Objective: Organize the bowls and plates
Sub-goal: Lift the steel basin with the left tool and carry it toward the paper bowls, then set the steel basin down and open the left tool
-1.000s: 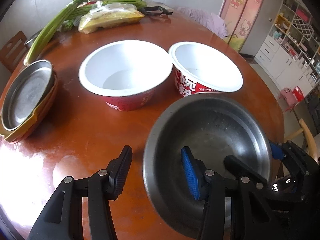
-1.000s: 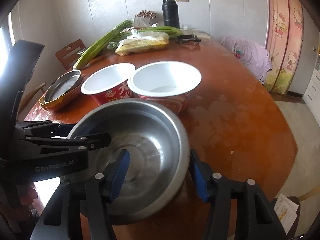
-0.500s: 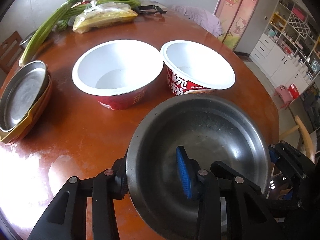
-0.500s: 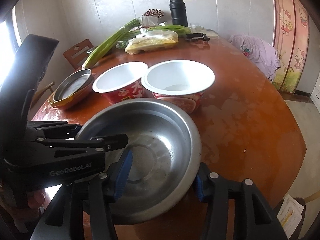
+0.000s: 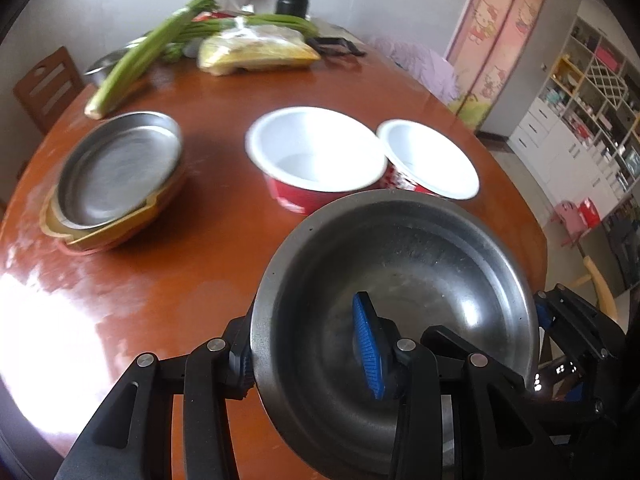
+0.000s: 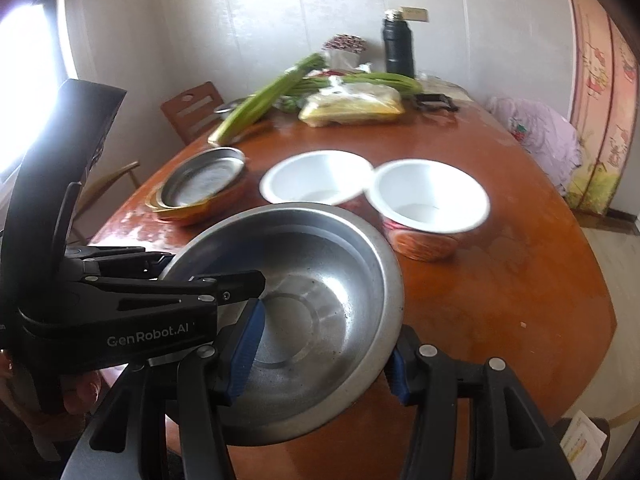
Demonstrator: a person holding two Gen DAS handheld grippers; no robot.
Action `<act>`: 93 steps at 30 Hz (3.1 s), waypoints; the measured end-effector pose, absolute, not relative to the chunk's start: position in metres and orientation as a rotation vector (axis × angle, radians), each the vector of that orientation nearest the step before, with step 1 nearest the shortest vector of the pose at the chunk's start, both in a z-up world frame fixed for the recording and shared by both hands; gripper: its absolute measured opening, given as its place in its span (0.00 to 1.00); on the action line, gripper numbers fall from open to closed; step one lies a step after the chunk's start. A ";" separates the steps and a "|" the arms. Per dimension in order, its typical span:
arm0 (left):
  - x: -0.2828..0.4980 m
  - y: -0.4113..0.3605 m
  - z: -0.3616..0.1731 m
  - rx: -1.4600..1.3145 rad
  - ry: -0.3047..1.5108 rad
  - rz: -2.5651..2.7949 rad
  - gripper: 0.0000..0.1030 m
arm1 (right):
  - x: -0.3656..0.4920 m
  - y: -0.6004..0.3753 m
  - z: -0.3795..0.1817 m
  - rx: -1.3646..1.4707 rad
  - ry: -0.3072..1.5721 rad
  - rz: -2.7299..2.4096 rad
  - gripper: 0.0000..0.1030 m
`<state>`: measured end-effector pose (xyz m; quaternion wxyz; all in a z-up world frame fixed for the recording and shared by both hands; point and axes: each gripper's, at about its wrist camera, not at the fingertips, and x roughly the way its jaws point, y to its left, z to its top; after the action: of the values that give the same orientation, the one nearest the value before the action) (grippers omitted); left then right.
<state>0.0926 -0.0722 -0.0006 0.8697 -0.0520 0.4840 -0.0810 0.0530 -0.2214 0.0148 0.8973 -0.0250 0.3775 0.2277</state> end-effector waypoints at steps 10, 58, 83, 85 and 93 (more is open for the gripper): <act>0.073 -0.023 0.005 -0.160 0.975 -0.116 0.41 | 0.045 -0.174 0.020 -0.089 0.792 0.547 0.53; 0.089 -0.021 -0.037 -0.142 1.039 -0.082 0.42 | 0.067 -0.158 -0.021 -0.088 0.903 0.545 0.53; 0.080 0.003 0.000 -0.193 0.929 -0.066 0.43 | 0.062 -0.185 0.008 0.013 0.812 0.521 0.58; 0.078 0.002 0.007 -0.188 0.916 -0.074 0.43 | 0.061 -0.189 0.013 0.035 0.799 0.519 0.58; 0.086 -0.004 0.035 -0.164 0.859 -0.121 0.43 | 0.067 -0.211 0.027 0.175 0.786 0.510 0.58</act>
<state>0.0862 -0.0043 0.0353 0.9042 -0.0792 0.4156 -0.0584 0.0672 -0.2110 0.0267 0.8885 0.0844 0.3782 0.2456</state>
